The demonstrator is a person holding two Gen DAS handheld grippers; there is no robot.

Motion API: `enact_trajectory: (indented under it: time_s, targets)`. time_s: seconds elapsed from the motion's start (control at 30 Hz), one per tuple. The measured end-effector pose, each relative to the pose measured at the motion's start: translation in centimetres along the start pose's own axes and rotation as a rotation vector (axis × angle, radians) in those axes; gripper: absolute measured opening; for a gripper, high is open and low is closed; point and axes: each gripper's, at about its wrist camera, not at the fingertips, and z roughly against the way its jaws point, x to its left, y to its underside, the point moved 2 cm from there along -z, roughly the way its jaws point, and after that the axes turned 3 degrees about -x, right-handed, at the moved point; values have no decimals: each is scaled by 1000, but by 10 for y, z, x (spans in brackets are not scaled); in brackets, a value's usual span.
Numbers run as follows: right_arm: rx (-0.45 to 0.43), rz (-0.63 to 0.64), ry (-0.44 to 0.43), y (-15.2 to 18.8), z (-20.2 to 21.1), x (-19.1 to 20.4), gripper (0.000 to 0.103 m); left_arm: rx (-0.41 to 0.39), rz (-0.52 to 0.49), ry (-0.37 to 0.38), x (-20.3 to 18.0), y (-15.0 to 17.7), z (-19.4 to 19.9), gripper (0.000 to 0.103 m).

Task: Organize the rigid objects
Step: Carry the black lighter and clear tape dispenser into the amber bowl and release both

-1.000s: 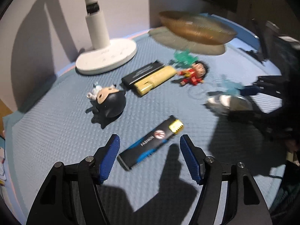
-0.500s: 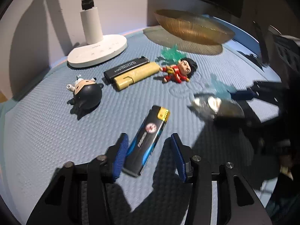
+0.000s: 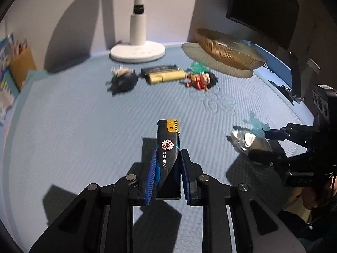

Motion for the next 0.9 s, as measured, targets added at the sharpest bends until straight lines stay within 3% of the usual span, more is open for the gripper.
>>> enact_trajectory:
  time_s: [0.43, 0.6, 0.7, 0.9]
  targets:
    - [-24, -59, -43, 8, 16, -7, 69, 32, 42, 41, -3, 15, -11, 20]
    - [-10, 25, 35, 2, -5, 7, 70, 24, 23, 36, -7, 15, -12, 20]
    - [-19, 99, 98, -1, -11, 22, 48, 23, 20, 33, -10, 14, -12, 20]
    - [-79, 116, 109, -9, 10, 23, 48, -24, -17, 33, -19, -8, -2, 20]
